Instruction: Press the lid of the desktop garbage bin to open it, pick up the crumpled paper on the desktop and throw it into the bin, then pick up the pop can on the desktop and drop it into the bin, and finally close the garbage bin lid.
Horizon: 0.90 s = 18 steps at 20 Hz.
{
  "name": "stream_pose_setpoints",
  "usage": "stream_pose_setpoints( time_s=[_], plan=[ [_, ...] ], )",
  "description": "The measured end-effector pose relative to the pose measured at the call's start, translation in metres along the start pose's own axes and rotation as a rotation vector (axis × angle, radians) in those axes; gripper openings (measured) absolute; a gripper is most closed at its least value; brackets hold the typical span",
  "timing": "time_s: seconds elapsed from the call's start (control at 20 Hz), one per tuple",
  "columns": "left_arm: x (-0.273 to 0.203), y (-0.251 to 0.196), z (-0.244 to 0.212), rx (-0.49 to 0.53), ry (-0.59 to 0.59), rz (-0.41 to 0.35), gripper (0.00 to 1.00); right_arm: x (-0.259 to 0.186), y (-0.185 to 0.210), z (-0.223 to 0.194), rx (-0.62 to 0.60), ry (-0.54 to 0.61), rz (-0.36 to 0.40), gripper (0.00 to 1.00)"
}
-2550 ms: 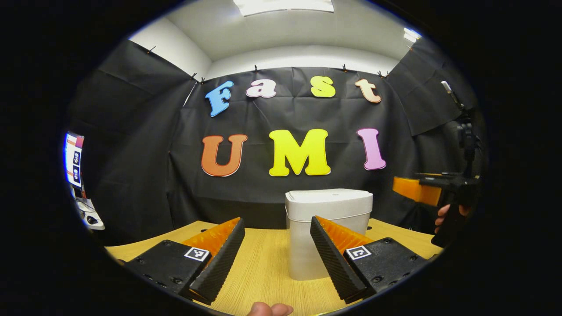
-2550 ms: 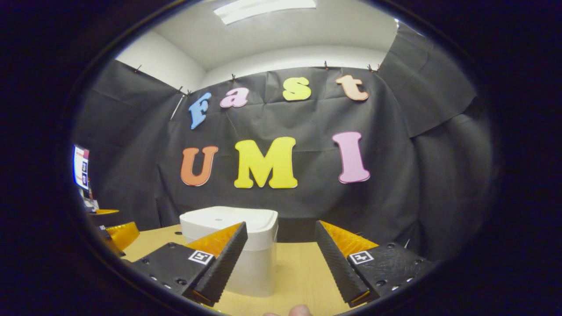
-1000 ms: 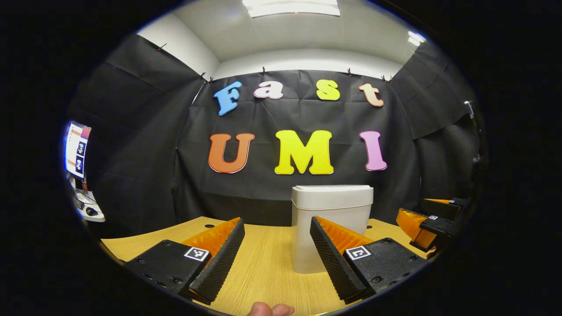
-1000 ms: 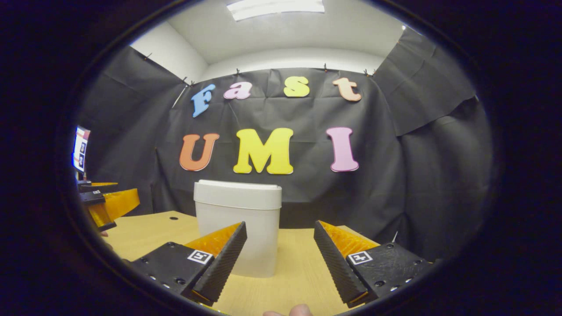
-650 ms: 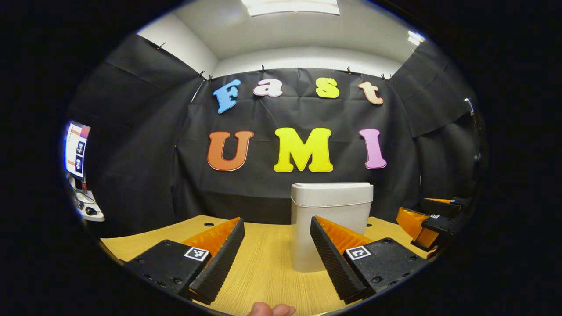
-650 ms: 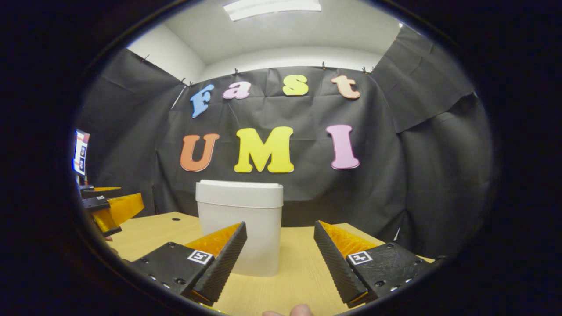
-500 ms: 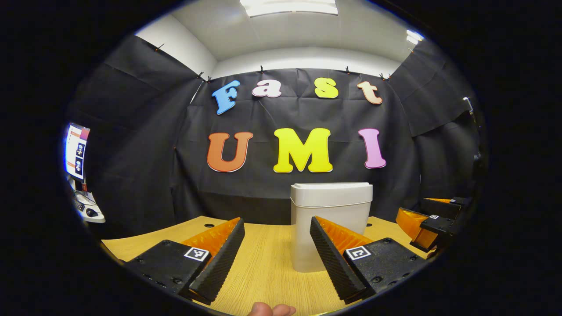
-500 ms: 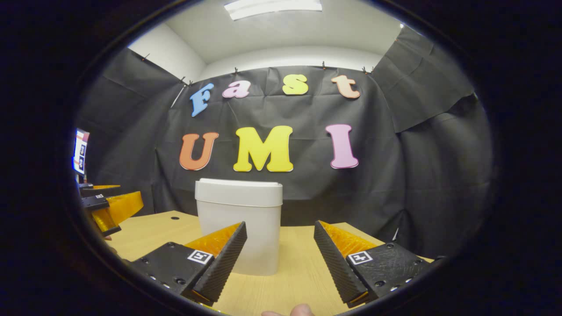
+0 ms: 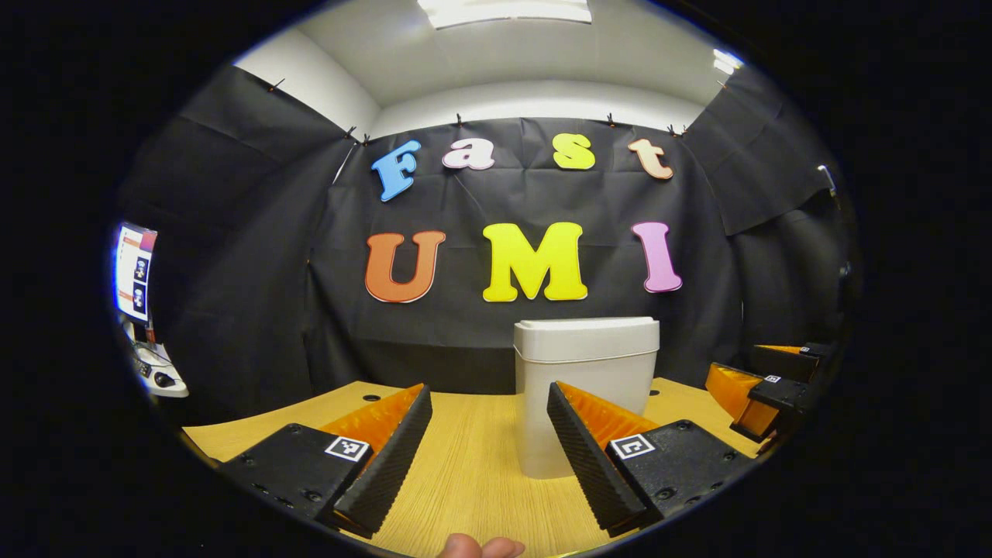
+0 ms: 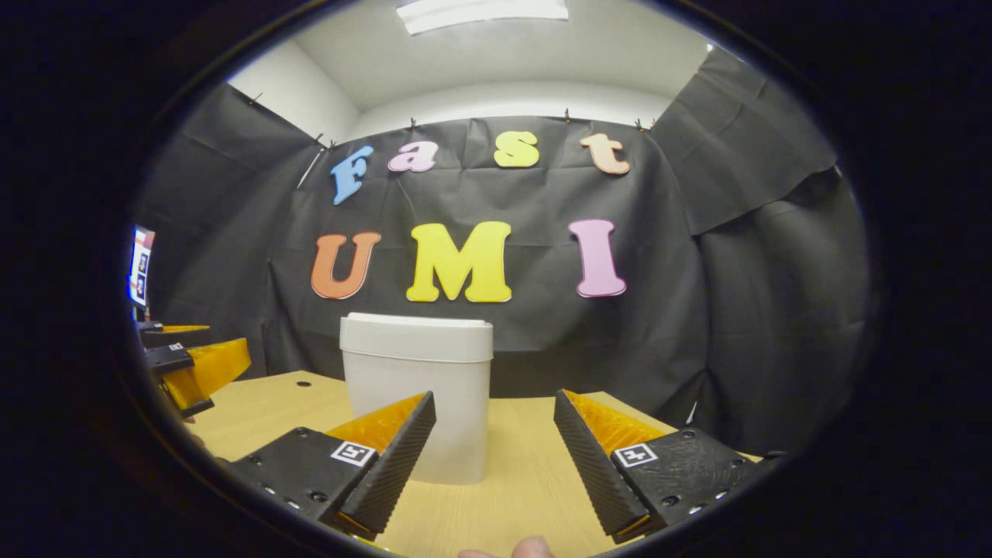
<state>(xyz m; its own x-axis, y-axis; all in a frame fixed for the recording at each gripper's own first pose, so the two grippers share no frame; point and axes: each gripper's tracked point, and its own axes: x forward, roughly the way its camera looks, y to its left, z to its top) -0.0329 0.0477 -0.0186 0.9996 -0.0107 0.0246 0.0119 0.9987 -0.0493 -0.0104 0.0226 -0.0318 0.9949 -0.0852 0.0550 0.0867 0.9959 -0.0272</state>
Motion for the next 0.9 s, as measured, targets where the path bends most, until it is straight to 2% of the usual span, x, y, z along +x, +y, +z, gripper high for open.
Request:
stream_pose_setpoints(
  time_s=[0.9],
  plan=[
    [-0.0028, 0.0009, -0.0006, 0.01, -0.008, 0.005, 0.96, -0.0037, 0.0047, 0.0028, -0.014, -0.02, 0.003, 0.96]
  ],
)
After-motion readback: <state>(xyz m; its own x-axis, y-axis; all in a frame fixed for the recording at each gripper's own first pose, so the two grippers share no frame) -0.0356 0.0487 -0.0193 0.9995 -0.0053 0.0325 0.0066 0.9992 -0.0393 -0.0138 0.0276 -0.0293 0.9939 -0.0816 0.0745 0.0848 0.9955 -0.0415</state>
